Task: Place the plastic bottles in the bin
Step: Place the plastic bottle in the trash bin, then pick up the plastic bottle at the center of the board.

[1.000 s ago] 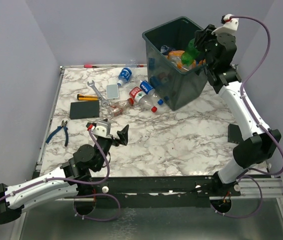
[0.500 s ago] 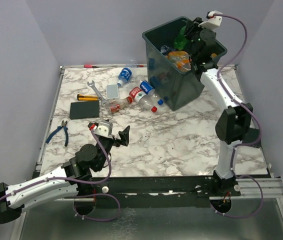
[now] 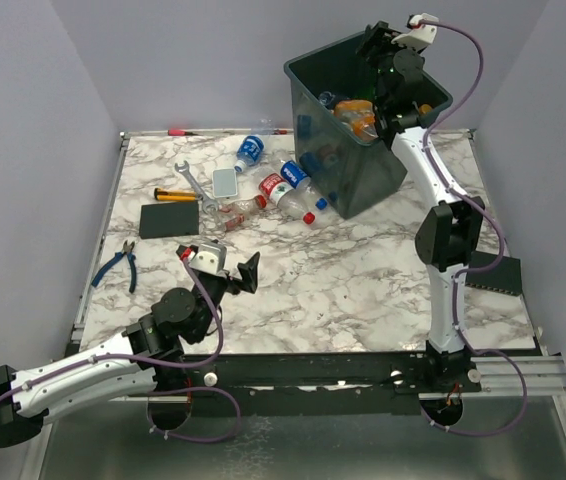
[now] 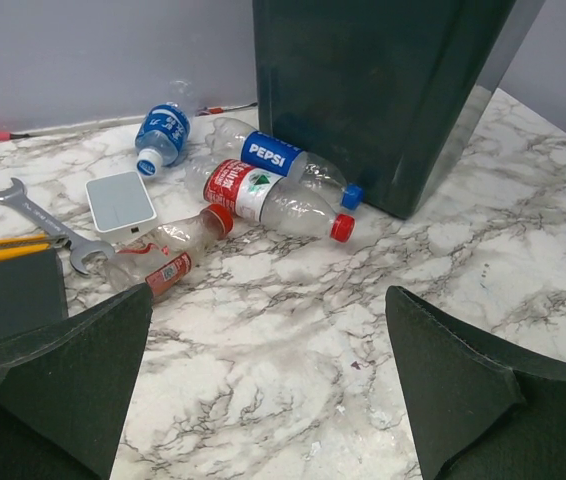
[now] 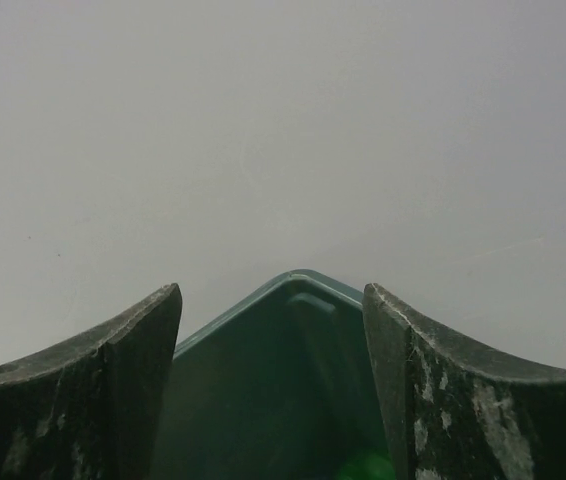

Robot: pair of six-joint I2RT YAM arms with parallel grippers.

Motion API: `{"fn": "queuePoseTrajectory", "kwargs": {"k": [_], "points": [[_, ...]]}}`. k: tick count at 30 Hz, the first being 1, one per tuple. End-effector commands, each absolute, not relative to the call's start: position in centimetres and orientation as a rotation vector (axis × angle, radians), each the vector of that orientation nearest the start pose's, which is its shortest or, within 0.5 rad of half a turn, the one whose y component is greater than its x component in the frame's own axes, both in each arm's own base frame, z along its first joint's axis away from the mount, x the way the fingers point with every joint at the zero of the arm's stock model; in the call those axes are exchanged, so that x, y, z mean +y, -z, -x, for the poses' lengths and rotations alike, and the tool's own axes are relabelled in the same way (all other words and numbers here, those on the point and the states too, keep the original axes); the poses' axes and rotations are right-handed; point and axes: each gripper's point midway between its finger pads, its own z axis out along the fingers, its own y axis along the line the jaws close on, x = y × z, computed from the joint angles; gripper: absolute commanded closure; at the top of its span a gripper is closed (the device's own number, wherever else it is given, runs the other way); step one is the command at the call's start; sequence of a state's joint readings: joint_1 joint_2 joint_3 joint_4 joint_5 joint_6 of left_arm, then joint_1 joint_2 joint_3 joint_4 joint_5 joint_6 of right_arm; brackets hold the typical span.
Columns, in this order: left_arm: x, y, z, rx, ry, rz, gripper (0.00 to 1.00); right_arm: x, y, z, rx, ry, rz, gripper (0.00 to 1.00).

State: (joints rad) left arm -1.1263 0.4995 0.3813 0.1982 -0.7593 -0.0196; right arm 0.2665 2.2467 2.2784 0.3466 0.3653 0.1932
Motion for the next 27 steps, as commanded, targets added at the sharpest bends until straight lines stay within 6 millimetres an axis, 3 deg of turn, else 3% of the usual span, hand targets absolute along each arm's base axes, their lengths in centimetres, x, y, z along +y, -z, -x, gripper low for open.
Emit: {"fn": "queuePoseTrajectory", "kwargs": {"k": [1,7,10,13,16,17,18,22,27], "points": [[-17.5,-25.0,-21.1,1.502,0.387,-0.236,0.01,12.8,-44.6,-65.2,1.192,-0.246,-0.253,0.22],[-18.0,-24.8,-21.2,1.509,0.388,-0.253,0.01,13.3,-53.2,-60.7,1.053,-0.388,-0.243,0.19],[-17.9,-24.9,-21.2,1.508,0.384,-0.243,0.01,14.0,-58.8,-56.4,0.969,-0.487,-0.209,0.18],[-17.3,-24.9,-21.4,1.509,0.364,-0.216,0.01,15.2,-62.6,-51.3,0.933,-0.626,-0.15,0.18],[-16.3,-24.9,-21.8,1.515,0.318,-0.169,0.01,17.4,-63.2,-45.1,0.953,-0.818,-0.025,0.18],[-15.8,-24.9,-21.9,1.521,0.292,-0.146,0.01,18.4,-62.2,-43.2,0.97,-0.885,0.02,0.19],[-15.2,-24.8,-22.1,1.53,0.26,-0.122,0.01,19.3,-59.3,-42.0,1.024,-0.928,0.054,0.19],[-12.9,-23.8,-22.9,1.594,0.069,-0.049,0.01,21.1,-51.9,-35.9,1.152,-1.062,0.16,0.19],[-12.8,-21.9,-24.1,1.698,-0.088,-0.092,0.01,21.0,-41.8,-30.1,1.331,-1.142,0.186,0.21]]}}
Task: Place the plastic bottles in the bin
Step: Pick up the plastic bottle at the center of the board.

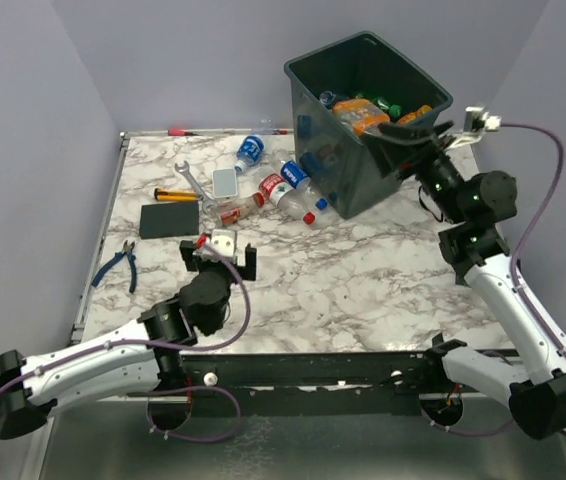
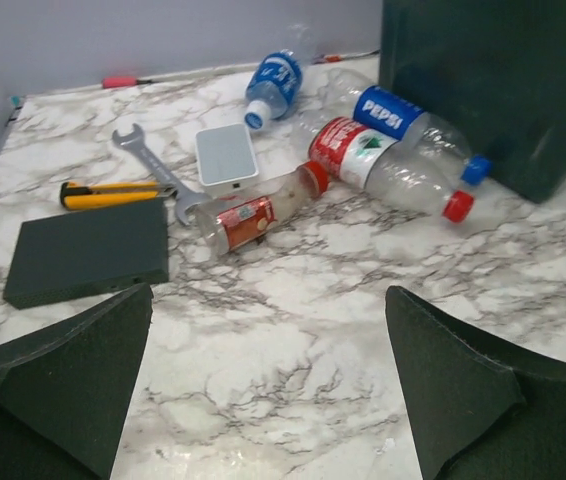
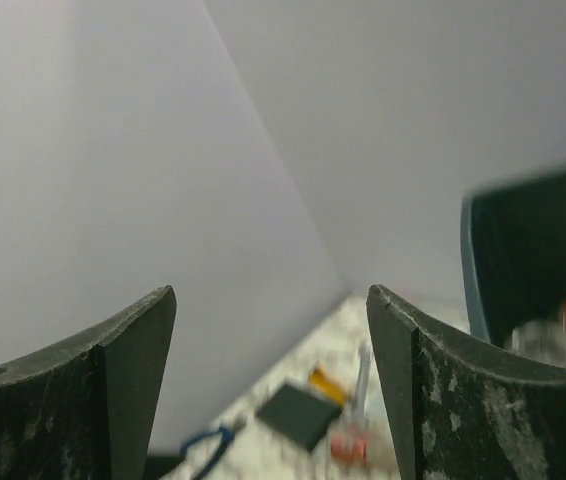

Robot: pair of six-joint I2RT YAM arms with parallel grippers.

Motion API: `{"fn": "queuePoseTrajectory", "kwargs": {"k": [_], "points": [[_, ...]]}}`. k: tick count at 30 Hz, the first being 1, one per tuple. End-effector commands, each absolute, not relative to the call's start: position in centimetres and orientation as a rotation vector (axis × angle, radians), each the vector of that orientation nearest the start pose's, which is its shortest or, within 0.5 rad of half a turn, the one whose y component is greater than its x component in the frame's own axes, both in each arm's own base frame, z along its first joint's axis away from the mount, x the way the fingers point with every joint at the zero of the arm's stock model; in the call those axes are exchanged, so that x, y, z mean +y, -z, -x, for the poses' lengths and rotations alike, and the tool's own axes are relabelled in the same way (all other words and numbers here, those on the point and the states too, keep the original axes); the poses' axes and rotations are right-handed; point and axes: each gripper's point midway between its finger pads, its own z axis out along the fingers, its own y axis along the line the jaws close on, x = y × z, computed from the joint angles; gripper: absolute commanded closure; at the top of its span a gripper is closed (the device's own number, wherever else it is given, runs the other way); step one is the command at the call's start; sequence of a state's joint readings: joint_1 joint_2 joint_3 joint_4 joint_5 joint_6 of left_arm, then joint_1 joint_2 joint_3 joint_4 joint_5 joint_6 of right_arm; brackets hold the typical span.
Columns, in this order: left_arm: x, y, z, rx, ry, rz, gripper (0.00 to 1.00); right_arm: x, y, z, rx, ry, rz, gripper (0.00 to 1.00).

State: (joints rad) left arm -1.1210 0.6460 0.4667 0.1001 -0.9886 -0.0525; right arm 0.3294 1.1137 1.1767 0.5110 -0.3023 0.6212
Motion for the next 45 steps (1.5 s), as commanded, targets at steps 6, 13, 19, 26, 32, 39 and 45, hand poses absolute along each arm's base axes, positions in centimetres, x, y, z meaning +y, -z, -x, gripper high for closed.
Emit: {"fn": "queuePoseTrajectory", "kwargs": {"k": [6,13,19,26,32,39,45], "points": [[-13.7,-16.8,-29.1,1.988,-0.073,-0.14,0.01,19.8,-32.9,-25.6,1.519,-1.127,0.191,0.21],[-15.4,-13.0,-34.2,2.197,-0.222,-0.298,0.01,19.3,-24.6,-22.0,1.699,-1.173,0.16,0.22],[-15.6,-11.7,-38.6,2.232,-0.44,-0.476,0.01,19.4,-21.2,-18.8,1.755,-1.255,0.185,0.23],[-14.3,-10.4,-42.6,2.253,-0.673,-0.592,0.01,18.5,-20.1,-17.2,1.806,-1.198,0.205,0.23],[-13.5,-8.4,-45.0,2.282,-0.771,-0.655,0.01,18.0,-20.3,-17.4,1.788,-1.172,0.169,0.23],[-12.8,-5.4,-45.8,2.374,-0.695,-0.628,0.11,18.4,-20.5,-17.2,1.764,-1.235,0.144,0.23],[-13.1,-3.3,-45.3,2.435,-0.61,-0.627,0.24,18.4,-20.7,-17.6,1.768,-1.22,0.137,0.23]]}}
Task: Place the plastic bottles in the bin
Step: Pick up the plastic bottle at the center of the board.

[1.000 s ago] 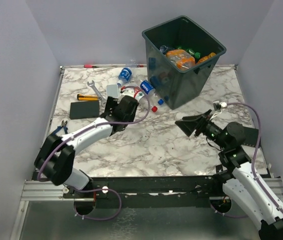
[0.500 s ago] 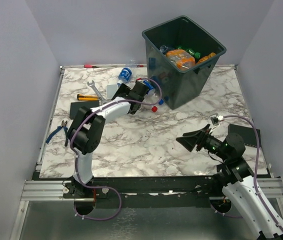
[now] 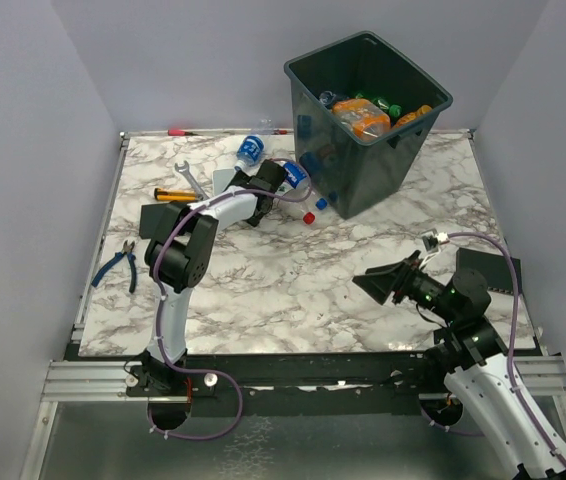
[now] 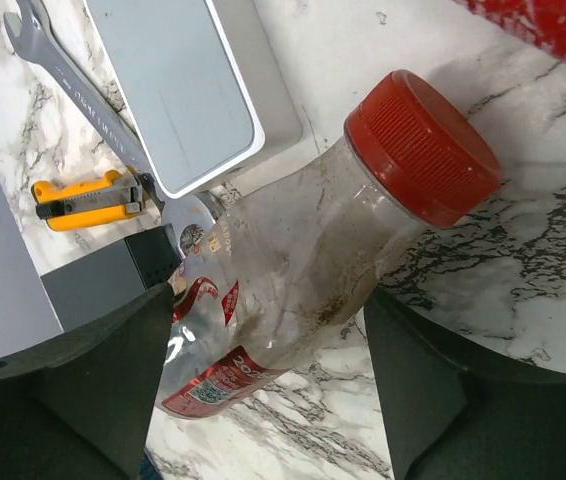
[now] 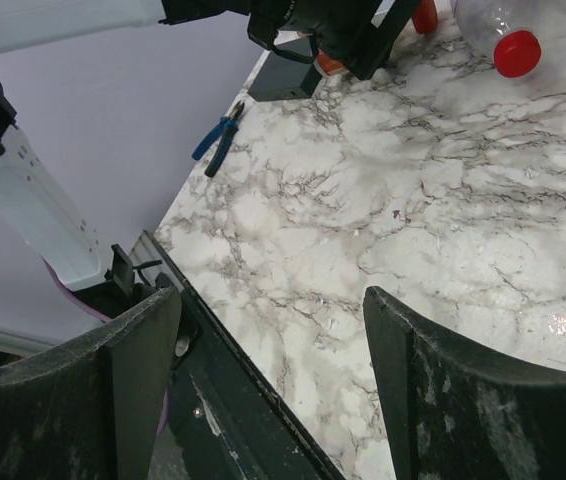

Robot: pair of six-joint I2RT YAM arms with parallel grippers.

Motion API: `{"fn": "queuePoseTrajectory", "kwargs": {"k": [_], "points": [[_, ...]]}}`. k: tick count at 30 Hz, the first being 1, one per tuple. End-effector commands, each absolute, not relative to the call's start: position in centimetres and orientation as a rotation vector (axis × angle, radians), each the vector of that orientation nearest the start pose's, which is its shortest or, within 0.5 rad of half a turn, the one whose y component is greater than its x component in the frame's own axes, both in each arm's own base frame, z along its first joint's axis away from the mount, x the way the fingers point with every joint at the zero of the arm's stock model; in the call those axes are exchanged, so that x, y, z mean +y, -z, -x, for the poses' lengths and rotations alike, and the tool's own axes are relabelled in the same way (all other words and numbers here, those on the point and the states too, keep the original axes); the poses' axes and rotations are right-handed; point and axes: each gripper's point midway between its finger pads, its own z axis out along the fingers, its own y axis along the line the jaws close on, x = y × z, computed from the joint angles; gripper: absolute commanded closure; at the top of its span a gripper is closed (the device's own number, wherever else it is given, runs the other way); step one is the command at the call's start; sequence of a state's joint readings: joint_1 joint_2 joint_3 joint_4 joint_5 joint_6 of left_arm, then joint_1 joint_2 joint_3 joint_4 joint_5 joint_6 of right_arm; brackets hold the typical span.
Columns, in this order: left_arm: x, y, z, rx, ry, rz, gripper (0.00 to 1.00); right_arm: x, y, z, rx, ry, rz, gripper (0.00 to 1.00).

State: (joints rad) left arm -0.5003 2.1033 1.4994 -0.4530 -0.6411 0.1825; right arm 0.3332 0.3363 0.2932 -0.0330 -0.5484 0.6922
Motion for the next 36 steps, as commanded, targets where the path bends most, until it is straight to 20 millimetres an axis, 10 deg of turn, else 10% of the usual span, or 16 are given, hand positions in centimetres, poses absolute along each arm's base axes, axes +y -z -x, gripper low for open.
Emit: {"fn": "queuePoseTrajectory", "kwargs": {"k": [1,18,27,36], "points": [[-13.2,-3.0,-45.2,2.442,-0.595,-0.627,0.26,18.4,-20.8,-17.7,1.768,-1.22,0.139,0.23],[-14.6,-4.3,-42.2,2.462,-0.35,-0.52,0.68,18.3,-22.1,-18.3,1.767,-1.19,0.147,0.23],[-18.0,-15.8,-37.6,2.186,0.149,-0.274,0.77,18.5,-24.0,-18.0,1.755,-1.194,0.189,0.23],[-24.3,-25.4,-24.0,1.5,1.002,-0.518,0.79,20.5,-26.9,-18.6,1.71,-1.194,0.25,0.26]]}}
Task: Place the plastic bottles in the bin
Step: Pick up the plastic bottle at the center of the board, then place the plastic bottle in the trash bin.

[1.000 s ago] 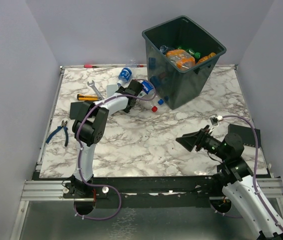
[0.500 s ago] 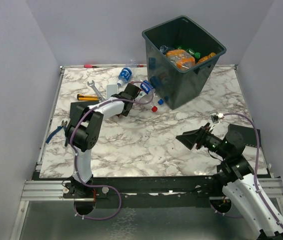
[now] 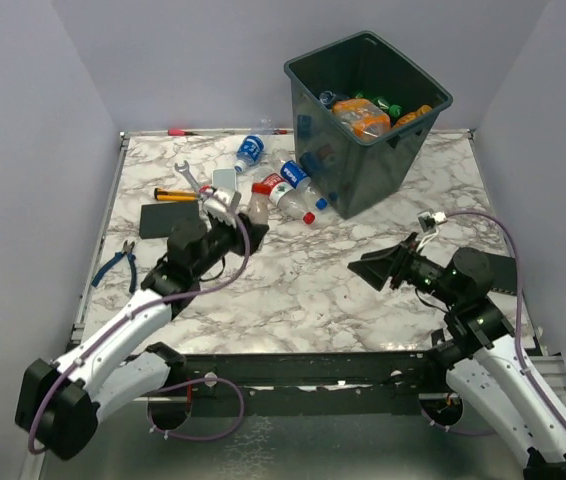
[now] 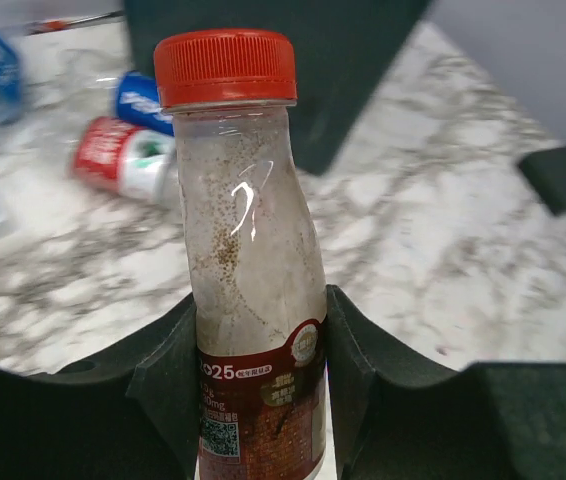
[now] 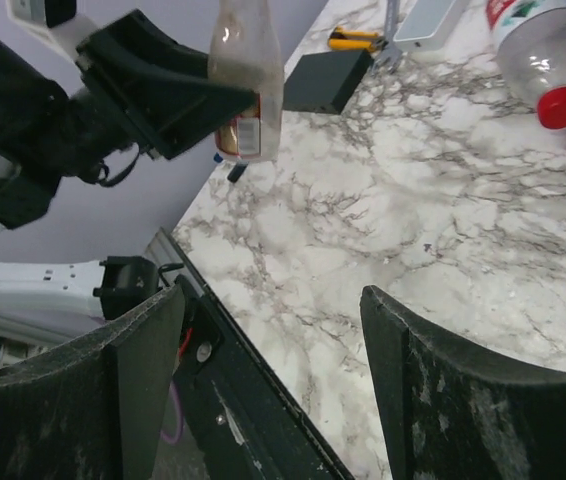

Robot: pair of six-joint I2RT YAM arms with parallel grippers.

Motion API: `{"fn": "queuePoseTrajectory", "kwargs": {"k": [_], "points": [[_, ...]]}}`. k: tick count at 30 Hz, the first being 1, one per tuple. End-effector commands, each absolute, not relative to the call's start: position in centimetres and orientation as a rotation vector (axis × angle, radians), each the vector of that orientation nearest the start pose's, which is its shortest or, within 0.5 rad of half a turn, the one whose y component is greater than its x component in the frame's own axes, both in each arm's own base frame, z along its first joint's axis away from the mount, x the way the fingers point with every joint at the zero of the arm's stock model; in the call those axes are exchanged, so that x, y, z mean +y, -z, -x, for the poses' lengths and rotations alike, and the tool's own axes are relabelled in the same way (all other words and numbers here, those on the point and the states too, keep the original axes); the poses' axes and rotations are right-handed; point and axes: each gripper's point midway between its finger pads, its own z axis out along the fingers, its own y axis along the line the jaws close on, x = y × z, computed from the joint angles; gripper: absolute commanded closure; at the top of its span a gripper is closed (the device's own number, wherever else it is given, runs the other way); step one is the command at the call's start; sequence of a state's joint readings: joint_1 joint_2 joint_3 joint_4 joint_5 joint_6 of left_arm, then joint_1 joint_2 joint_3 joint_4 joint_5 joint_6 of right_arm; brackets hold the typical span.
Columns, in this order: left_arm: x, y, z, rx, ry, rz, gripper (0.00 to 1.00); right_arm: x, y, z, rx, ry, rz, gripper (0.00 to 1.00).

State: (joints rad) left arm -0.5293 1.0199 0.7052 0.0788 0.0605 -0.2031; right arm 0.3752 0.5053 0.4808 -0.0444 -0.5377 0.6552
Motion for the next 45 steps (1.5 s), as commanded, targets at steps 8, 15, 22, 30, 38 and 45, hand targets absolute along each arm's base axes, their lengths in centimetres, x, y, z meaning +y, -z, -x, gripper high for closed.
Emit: {"fn": "queuePoseTrajectory", "kwargs": {"k": [8,15,22,30,38,45], "points": [[-25.4,-28.1,-17.2,1.255,1.235,-0.633,0.8,29.3,-31.5,-17.3,1.643,-1.069,0.348,0.23],[-26.5,-28.2,-14.5,1.213,1.299,-0.69,0.8,33.2,-35.2,-19.0,1.557,-1.155,0.305,0.18],[-26.7,-28.5,-13.5,1.184,1.308,-0.706,0.81,33.4,-36.3,-20.6,1.538,-1.122,0.222,0.2],[-26.4,-28.7,-13.8,1.178,1.287,-0.693,0.81,34.9,-35.2,-19.4,1.61,-1.156,0.328,0.3],[-26.3,-28.7,-14.2,1.182,1.264,-0.677,0.81,34.6,-32.9,-18.5,1.682,-1.178,0.335,0.55],[-26.5,-28.2,-14.3,1.218,1.278,-0.673,0.34,34.8,-33.5,-18.3,1.665,-1.192,0.351,0.99]]}}
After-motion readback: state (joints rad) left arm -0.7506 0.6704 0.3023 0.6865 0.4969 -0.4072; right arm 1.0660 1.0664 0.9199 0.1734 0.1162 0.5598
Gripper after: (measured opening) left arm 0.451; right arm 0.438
